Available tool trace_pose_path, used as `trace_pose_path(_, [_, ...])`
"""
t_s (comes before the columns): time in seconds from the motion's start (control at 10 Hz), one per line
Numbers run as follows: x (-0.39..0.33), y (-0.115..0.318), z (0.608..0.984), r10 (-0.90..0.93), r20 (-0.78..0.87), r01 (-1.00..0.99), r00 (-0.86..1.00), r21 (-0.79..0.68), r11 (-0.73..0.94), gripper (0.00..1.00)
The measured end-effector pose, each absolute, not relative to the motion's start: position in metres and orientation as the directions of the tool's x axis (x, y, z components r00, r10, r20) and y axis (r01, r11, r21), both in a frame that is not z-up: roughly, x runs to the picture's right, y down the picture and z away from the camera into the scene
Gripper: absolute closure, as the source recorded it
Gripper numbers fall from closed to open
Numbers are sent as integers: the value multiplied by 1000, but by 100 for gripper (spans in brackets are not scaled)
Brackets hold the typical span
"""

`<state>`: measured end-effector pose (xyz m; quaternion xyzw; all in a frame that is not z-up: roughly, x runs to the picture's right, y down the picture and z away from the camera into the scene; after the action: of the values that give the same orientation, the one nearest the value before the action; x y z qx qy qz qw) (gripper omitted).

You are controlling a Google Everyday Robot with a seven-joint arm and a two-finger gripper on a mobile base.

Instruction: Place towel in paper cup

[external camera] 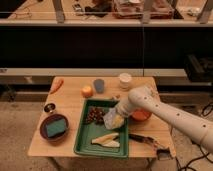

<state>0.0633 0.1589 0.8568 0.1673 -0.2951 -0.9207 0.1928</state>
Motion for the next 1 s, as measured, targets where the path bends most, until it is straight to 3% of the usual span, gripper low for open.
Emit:
trace_pose_path(0.2, [63, 167, 868, -446, -199, 246, -872, 610, -753, 29])
trace_pose_path(0.3, [62, 168, 870, -443, -205, 239, -873, 611, -754, 34])
trace_pose_path(0.9, [56, 161, 858, -451, -223, 231, -864, 621, -749, 95])
trace_pose_path(1.0, [58, 156, 853, -462, -226, 239, -858, 620, -747, 99])
